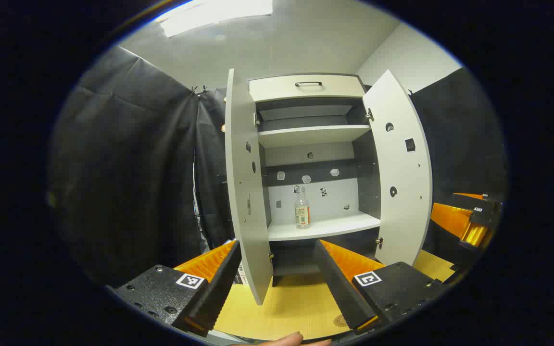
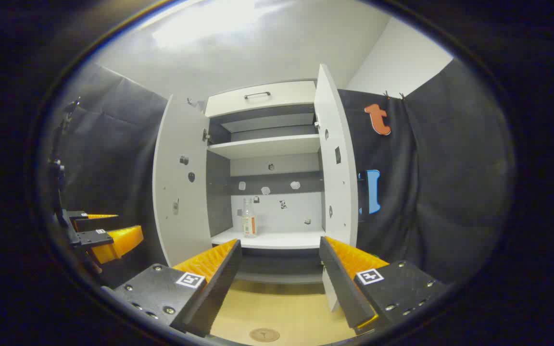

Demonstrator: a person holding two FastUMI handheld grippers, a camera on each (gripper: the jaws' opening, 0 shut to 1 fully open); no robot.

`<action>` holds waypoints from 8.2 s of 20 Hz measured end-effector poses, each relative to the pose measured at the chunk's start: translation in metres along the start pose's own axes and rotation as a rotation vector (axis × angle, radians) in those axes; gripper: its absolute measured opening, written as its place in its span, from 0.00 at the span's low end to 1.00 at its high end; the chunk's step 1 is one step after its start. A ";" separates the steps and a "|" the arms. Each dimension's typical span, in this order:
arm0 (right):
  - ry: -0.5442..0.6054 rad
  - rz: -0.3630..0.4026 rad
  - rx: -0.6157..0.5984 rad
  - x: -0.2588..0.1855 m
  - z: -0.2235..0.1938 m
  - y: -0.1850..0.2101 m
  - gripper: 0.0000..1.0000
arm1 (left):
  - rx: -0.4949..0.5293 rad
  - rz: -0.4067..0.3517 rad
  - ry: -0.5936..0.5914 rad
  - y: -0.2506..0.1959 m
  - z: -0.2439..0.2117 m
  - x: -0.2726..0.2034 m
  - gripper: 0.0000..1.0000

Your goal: Grasp the bottle in the cabinet with the left hand and place it on the coaster, then close the right door with the right hand and the left door with the left hand.

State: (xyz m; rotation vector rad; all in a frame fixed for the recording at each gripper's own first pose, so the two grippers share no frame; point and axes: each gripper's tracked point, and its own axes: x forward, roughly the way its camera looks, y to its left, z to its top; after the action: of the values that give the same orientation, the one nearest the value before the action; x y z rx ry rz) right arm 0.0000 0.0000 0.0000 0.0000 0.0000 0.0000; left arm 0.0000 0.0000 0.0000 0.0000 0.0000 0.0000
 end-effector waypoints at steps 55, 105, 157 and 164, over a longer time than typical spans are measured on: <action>0.049 -0.150 -0.120 0.160 -0.013 -0.002 0.94 | -0.198 -0.138 0.177 -0.079 -0.118 0.480 0.98; 0.110 -0.274 0.030 -0.038 -0.056 -0.107 0.99 | -0.066 -0.600 0.215 -0.240 -0.329 0.078 0.80; 0.092 -0.349 0.036 0.075 -0.020 -0.292 0.99 | -0.004 -0.633 0.180 -0.140 -0.122 0.033 0.98; 0.142 -0.310 0.012 0.119 -0.007 -0.303 0.99 | -0.068 -0.371 0.091 -0.051 -0.027 0.053 0.98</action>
State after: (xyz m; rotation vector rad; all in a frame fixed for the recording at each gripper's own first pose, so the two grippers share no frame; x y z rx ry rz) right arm 0.1192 -0.3030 -0.0072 0.0123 0.1425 -0.3096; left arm 0.0527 -0.0506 -0.0269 -0.0681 0.0911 -0.3708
